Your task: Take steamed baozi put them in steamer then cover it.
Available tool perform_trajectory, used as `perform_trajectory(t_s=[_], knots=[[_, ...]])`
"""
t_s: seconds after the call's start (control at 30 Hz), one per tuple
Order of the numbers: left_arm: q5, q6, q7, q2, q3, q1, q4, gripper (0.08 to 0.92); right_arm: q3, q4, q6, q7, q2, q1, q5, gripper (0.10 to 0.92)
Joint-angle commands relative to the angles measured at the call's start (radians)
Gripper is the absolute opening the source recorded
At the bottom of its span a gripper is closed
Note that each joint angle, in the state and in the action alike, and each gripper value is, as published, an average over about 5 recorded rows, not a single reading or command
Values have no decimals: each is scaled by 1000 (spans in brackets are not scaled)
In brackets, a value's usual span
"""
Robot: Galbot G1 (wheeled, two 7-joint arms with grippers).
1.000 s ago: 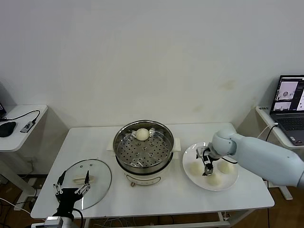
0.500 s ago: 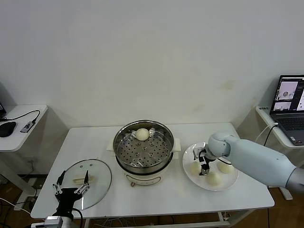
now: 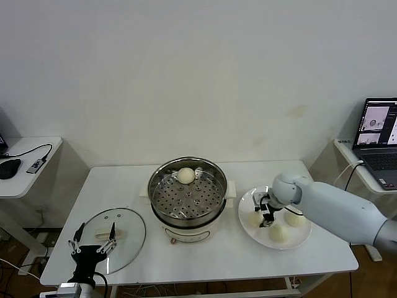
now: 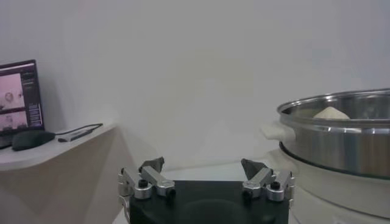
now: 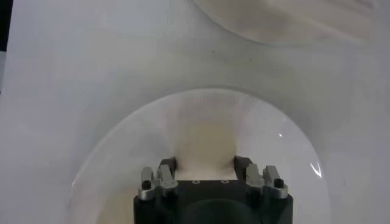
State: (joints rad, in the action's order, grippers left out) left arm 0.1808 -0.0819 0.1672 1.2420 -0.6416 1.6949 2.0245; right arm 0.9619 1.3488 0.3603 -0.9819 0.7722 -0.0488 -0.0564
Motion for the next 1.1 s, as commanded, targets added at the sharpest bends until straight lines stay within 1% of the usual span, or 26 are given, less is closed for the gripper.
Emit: perform_trajectory(t_s=[0.03,0.23,0.43,0.63,0.8,0.97,1.1], knots=[[2,1,-2,-4,1,5,7,823,30,67,15,-15,-76,-131,92,577],[3,3,-3,-8,5,9,17,823,144,110,31,-29,-117,-358,212,577],[7,3,-4,-14,13,3,15,823,272,122,57,-24,-44,-622,320,579],[13,2,-4,-20,17,-7,7,823,313,115,128,20,111,-709,462,590],[19,2,-4,-24,16,-16,-2,823,313,80,204,77,281,-679,584,594],[21,4,-5,-19,15,-23,-1,823,286,8,287,127,446,-592,636,594],[21,4,-4,-13,15,-26,1,823,279,-50,323,156,532,-532,643,594]])
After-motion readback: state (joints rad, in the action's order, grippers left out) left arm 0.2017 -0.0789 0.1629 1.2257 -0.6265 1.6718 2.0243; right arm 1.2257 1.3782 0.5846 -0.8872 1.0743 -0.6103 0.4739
